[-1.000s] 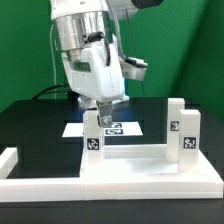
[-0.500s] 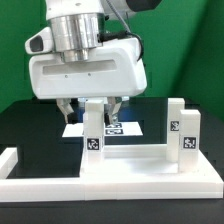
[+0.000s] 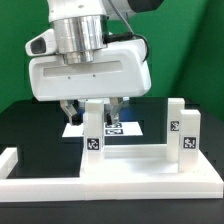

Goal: Assemble desk

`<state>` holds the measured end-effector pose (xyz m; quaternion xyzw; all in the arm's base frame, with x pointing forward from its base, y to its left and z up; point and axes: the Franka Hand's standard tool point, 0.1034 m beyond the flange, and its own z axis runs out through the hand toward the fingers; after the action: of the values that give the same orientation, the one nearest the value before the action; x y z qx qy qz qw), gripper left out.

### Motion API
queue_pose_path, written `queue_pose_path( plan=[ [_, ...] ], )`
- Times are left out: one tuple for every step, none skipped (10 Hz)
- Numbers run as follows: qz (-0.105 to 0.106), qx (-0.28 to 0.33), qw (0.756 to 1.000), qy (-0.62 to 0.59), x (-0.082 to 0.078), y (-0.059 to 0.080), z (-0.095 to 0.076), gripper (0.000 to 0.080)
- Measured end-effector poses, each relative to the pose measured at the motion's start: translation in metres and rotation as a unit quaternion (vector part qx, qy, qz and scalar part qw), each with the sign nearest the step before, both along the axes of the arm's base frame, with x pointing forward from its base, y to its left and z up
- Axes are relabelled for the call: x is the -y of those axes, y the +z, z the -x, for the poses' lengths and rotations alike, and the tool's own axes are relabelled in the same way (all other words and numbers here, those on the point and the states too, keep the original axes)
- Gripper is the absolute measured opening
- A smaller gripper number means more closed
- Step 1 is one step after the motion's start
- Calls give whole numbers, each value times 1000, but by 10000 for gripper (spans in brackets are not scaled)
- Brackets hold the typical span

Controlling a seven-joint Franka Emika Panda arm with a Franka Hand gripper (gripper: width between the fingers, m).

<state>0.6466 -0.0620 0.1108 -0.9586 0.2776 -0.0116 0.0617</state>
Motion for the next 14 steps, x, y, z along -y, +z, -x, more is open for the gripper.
queue_pose_path(
  plan=[
    [-2, -4, 999, -34, 0, 0, 0, 385],
    [-3, -9, 997, -73, 2, -1, 1, 291],
    [-5, -14, 993, -115, 2, -1, 1, 291],
    [-8, -17, 989, -145, 2, -1, 1, 291],
    [-15, -25, 969, -245, 3, -1, 0, 291],
    [-26, -31, 940, -338, 3, -1, 0, 291],
    [-32, -47, 916, -398, -1, 0, -2, 291],
    [-41, -62, 881, -467, -4, 0, -5, 291],
    [-48, -63, 842, -534, -7, 0, -7, 291],
    [-51, -57, 805, -589, -6, 0, -7, 291],
    [-51, -59, 792, -605, -5, -1, -6, 291],
    [-50, -58, 799, -597, -5, -1, -6, 292],
    [-44, -55, 830, -553, -5, -2, -5, 292],
    [-32, -57, 886, -459, -4, -3, 0, 507]
  ],
)
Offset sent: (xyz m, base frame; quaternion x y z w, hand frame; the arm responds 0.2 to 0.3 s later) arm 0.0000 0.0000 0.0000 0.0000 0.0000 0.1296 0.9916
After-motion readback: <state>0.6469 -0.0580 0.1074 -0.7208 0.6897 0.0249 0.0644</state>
